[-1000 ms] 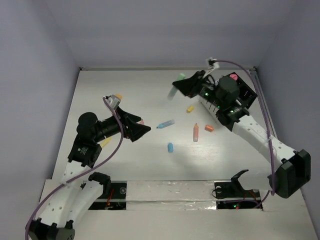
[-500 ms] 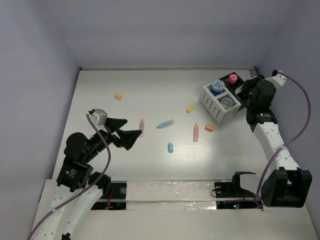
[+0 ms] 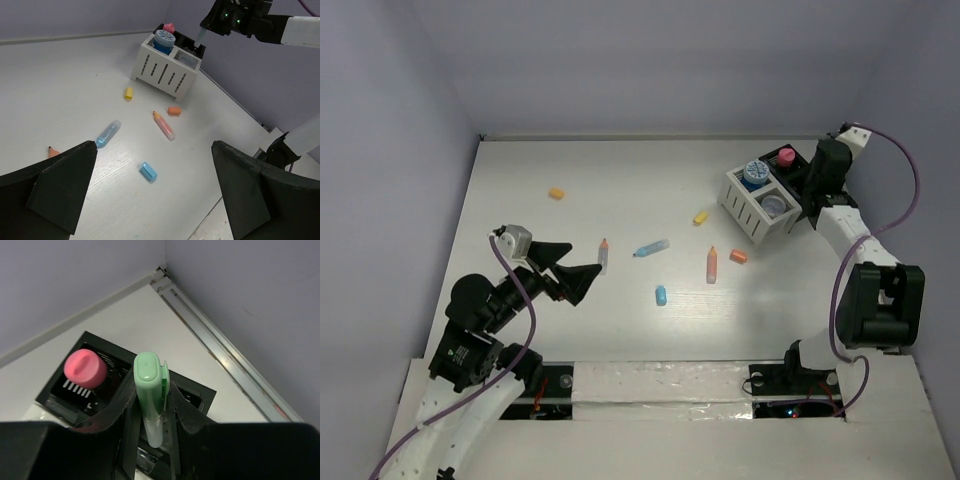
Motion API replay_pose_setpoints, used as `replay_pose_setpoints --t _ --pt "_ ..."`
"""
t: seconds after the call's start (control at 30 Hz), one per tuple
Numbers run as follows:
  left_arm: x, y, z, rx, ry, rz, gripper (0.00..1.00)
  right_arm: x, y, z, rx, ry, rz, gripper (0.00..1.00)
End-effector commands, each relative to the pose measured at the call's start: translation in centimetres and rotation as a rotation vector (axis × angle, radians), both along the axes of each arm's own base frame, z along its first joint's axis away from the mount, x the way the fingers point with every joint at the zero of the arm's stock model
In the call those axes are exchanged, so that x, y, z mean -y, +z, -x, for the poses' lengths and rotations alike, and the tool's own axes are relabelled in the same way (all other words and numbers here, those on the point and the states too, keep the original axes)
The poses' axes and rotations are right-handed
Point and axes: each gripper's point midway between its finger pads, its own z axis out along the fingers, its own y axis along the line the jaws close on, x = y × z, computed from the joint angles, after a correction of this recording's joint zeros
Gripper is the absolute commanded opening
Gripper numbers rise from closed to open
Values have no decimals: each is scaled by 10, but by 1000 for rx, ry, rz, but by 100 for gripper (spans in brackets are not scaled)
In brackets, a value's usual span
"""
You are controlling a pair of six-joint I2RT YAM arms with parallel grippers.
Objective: Sort the stationery into containers
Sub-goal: Place the pen in the storage box.
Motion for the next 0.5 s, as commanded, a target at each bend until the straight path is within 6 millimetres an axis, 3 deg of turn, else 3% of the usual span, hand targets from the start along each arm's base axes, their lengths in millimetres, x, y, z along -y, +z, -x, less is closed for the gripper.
replay_pose_setpoints --t 0.0,0.13,0.23,0.27,0.43,0.47 --pt "-3 8 0 35 17 21 99 14 45 -15 92 -35 93 0" --pt "-4 9 -1 37 24 22 99 15 28 -23 51 -34 98 0" --pt "-4 8 -2 33 29 20 99 10 13 -25 42 -10 67 7" --pt "-4 7 -2 28 29 18 99 9 9 -25 40 -6 62 16" --pt "-3 5 -4 22 30 15 99 4 0 -24 35 11 30 33" --pt "-3 5 -5 20 32 14 99 3 1 -23 38 13 27 45"
